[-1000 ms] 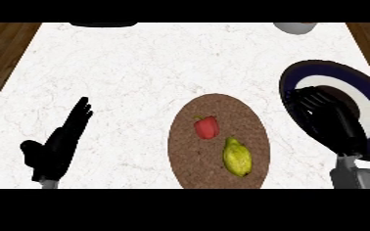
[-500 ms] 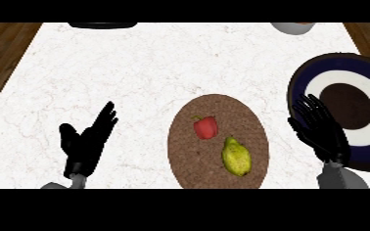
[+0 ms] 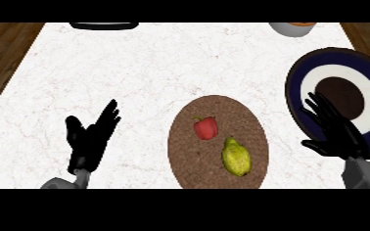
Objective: Pick the pear from the placemat and place it in the plate
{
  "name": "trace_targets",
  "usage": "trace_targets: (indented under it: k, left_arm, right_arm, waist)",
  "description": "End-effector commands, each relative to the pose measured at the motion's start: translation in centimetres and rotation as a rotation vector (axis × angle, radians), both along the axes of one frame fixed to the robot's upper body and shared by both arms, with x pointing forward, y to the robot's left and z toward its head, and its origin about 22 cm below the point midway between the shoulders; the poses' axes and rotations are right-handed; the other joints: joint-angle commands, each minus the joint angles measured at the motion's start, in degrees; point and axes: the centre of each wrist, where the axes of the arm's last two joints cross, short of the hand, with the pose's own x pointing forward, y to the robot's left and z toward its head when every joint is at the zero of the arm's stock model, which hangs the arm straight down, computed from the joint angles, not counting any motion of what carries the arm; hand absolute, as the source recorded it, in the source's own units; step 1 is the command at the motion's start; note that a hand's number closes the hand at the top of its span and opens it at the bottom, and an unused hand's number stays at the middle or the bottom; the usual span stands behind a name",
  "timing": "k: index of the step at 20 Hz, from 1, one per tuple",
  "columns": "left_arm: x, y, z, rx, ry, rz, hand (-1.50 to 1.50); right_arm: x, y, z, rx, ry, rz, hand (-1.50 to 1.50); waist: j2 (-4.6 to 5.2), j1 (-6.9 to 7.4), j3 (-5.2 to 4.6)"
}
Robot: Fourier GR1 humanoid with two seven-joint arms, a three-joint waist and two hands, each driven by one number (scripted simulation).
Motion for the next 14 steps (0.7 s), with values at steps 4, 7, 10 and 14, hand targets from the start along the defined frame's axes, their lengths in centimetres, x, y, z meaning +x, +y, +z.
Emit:
trace_targets:
  k: [4,7,10,14]
  left_arm:
    - [-2.1,0.9,-1.3,0.008,0.012,0.022,0.0]
    - [-0.4,1.4,-0.5,0.0,-0.002,0.006,0.0]
    - [-1.3,0.0,-1.0,0.011,0.008,0.001,0.0]
    - [1.1,2.5,0.2,0.009,-0.001,0.012,0.0]
  right_arm:
    - [2.7,0.2,3.6,-0.18,0.035,0.315,-1.5]
    - [3.8,2.3,4.0,-0.248,0.056,0.37,-1.5]
    - [3.8,3.9,4.3,-0.252,0.066,0.416,-1.5]
    - [4.0,6.8,5.0,-0.291,0.072,0.418,-1.5]
  waist:
    - [-0.41,-0.6,-0.09]
    - [-0.32,-0.99,-0.07]
    - [-0.33,-1.02,-0.05]
    - [-0.31,-1.17,-0.05]
